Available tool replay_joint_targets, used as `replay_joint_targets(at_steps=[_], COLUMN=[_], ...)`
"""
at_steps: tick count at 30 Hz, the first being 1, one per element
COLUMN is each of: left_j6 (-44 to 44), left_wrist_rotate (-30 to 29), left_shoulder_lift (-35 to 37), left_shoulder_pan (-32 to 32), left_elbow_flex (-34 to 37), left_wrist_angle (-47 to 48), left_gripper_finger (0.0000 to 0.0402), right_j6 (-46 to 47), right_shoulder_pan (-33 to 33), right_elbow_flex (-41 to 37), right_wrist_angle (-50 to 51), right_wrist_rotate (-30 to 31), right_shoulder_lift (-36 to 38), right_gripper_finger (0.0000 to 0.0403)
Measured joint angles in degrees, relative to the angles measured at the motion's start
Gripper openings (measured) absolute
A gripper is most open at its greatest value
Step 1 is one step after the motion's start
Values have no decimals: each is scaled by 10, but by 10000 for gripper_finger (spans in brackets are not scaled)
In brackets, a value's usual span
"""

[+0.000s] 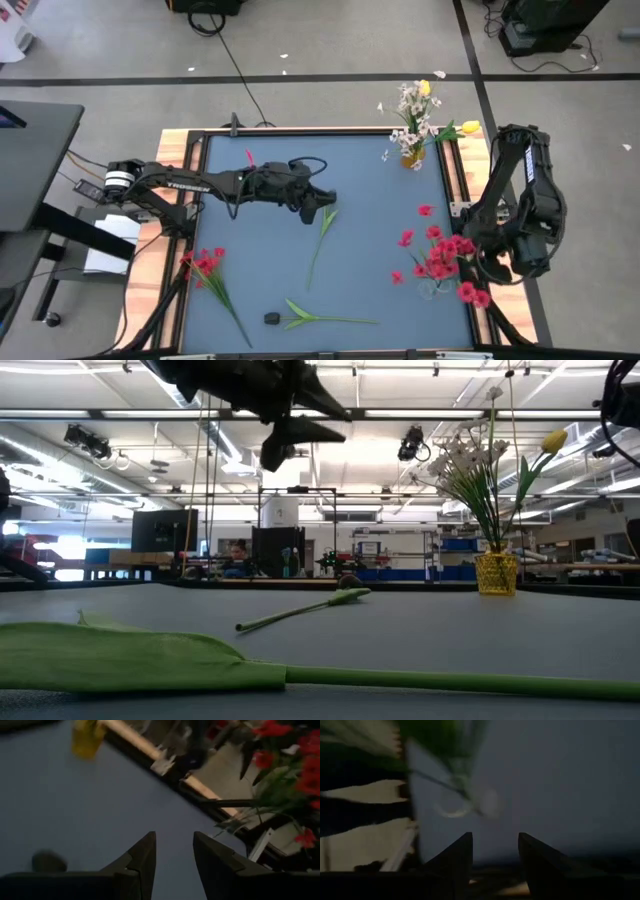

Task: Sort flowers into vase by color
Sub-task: Put the red flowers into the transparent vase

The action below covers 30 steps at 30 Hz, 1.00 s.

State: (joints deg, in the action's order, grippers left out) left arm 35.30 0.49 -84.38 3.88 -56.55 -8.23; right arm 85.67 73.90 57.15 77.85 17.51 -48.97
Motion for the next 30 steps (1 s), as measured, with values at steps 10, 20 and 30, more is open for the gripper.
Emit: replay_joint_targets(at_steps=[10,20,30], left_j6=[106,151,389], left_wrist_rotate=[-19,-12,39], left_shoulder_lift=[0,2,101], left_shoulder_pan=[0,-33,-94], left_elbow_flex=[0,0,0], left_wrist_angle=[94,189,512], left_gripper_finger=[135,135,115], right_j6=[60,-78,-279], right_shoulder_pan=[-3,-43,-80], right_elbow_flex=[76,161,243], right_wrist_angle=[120,118,-52], right_wrist_rotate=[170,475,719], right_shoulder_lift=[9,7,16], right_gripper_finger=[165,165,165])
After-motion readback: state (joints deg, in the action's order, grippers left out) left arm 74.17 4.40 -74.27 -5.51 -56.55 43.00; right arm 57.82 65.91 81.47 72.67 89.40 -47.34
